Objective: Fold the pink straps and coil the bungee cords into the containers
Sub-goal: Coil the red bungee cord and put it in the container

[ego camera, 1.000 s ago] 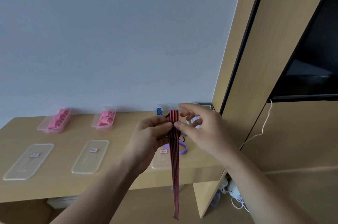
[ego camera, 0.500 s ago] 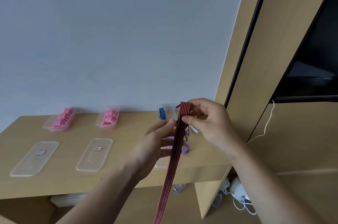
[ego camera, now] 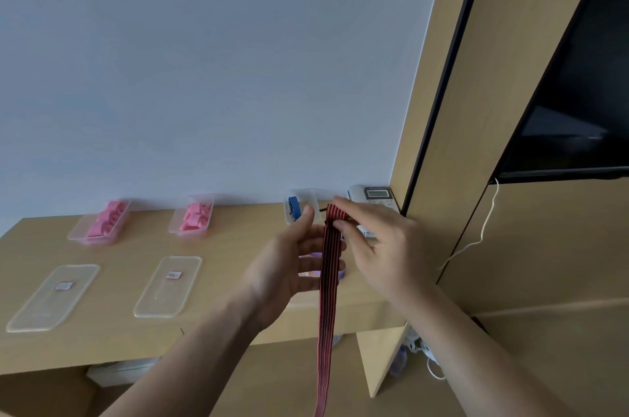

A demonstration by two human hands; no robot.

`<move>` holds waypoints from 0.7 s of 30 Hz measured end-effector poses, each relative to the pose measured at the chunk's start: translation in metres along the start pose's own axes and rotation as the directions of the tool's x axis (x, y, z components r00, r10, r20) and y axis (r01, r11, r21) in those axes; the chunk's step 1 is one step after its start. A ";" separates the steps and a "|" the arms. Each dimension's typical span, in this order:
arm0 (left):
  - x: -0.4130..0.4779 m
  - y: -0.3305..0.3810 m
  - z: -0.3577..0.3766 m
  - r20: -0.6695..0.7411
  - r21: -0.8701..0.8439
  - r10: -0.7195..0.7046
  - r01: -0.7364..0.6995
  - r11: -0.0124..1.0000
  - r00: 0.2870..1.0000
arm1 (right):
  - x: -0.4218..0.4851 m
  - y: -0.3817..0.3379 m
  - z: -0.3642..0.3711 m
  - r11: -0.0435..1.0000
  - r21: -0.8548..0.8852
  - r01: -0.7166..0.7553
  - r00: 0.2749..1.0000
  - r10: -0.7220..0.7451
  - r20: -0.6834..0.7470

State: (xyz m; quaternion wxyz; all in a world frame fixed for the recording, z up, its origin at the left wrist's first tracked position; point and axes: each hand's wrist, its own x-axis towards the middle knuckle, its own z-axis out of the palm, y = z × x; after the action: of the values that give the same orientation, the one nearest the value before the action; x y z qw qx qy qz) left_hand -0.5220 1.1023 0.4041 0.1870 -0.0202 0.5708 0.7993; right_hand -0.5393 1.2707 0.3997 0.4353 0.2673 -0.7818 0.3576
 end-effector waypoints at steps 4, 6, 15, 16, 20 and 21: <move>0.002 0.000 0.002 -0.012 -0.051 0.011 -0.012 0.999 1.000 | -0.010 0.002 -0.001 0.996 0.015 0.087 0.996 -0.087 -0.009; 0.004 0.000 0.002 -0.010 -0.062 0.030 -0.030 0.998 1.000 | -0.017 0.003 0.000 0.996 0.028 0.081 0.997 -0.081 -0.001; 0.005 -0.002 -0.001 -0.016 -0.039 0.091 -0.092 0.995 0.996 | -0.036 0.003 0.001 0.992 -0.006 0.126 0.987 -0.125 0.102; 0.005 -0.003 -0.002 -0.013 -0.029 0.103 -0.103 0.994 0.995 | -0.037 0.003 0.001 0.991 -0.007 0.132 0.984 -0.131 0.117; 0.006 -0.004 -0.006 -0.035 -0.007 0.131 -0.131 0.991 0.991 | -0.036 -0.001 -0.002 0.995 0.046 0.085 0.977 -0.093 0.193; 0.006 -0.005 -0.007 -0.041 -0.011 0.137 -0.138 0.990 0.990 | -0.035 -0.001 -0.004 0.996 0.072 0.057 0.979 -0.070 0.190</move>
State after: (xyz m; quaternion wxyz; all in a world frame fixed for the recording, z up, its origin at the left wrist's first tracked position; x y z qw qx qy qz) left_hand -0.5268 1.0989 0.3959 0.1198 0.0018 0.5689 0.8136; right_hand -0.5202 1.2768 0.3711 0.3599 0.3396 -0.7991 0.3416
